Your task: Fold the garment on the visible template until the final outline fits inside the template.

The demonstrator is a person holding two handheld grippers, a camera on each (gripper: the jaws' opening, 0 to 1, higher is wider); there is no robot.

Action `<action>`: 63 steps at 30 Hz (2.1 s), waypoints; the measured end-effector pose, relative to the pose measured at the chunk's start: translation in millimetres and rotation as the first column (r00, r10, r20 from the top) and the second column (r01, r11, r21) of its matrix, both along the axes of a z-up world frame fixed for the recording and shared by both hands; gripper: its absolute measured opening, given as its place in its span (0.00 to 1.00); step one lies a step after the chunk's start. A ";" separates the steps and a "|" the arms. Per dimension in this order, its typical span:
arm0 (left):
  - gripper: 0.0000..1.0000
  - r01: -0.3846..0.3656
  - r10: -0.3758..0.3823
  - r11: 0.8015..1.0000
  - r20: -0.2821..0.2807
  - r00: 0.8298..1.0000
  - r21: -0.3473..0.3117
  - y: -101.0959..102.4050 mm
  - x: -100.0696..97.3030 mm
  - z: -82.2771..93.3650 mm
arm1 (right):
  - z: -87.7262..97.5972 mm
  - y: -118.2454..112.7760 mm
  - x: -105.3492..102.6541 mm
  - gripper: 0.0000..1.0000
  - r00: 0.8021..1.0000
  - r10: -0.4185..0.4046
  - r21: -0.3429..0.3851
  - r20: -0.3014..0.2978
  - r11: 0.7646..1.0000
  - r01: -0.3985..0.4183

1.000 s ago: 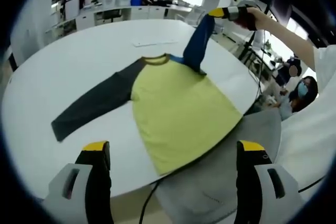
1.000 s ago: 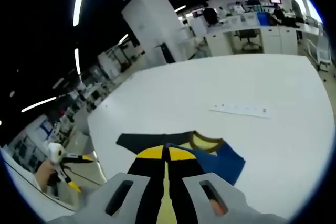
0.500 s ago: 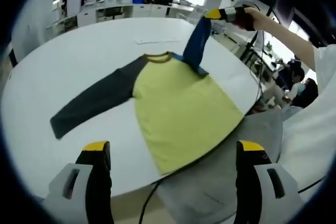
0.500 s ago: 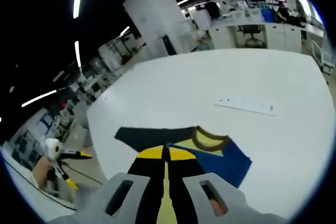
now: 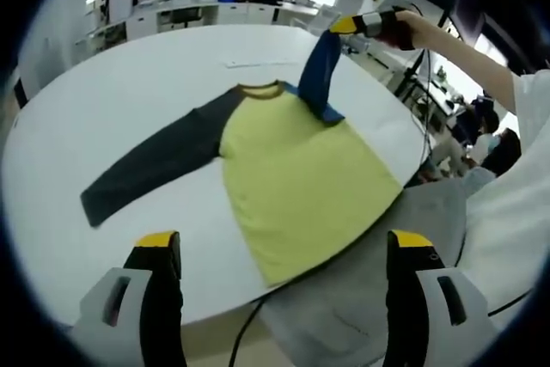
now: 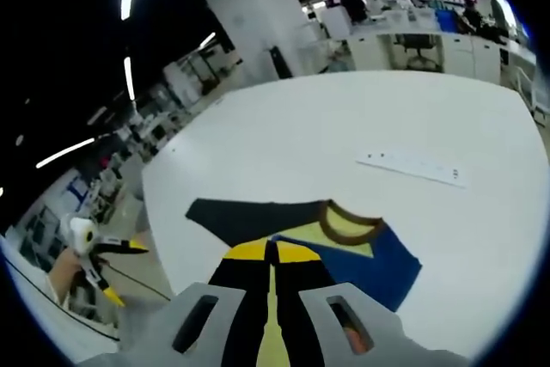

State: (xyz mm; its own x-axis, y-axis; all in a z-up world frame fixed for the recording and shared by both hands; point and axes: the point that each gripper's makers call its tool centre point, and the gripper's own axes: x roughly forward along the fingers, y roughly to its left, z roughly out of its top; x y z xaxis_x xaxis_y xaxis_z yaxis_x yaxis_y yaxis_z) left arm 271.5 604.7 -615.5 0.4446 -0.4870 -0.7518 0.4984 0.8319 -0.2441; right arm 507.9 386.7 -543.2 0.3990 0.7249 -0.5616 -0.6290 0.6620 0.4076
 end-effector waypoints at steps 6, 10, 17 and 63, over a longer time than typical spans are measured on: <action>0.96 -0.004 0.004 1.000 -0.010 1.000 -0.001 2.2 -1.7 -3.9 | -7.1 3.1 0.1 0.02 0.999 -0.021 -0.009 -0.027 1.000 0.020; 0.96 -0.009 0.009 1.000 -0.012 1.000 -0.002 4.4 -1.2 -5.7 | -13.1 5.7 -0.7 0.02 0.997 -0.050 -0.016 -0.065 0.999 0.049; 0.96 -0.007 0.007 1.000 -0.011 1.000 -0.012 1.9 -0.2 -8.4 | -25.0 17.4 -0.9 0.02 0.963 -0.188 0.042 -0.195 0.979 0.200; 0.95 -0.007 0.006 0.999 -0.020 1.000 -0.043 12.1 6.2 -21.7 | -93.6 110.7 -23.8 0.02 0.793 -0.473 0.077 -0.384 0.840 0.537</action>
State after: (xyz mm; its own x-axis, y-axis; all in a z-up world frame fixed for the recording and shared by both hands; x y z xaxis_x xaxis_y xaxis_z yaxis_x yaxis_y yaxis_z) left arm 277.7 616.8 -637.1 0.4330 -0.5160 -0.7391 0.4878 0.8236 -0.2893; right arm 484.2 497.4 -636.8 0.5453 0.5702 -0.6144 -0.0266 0.7444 0.6672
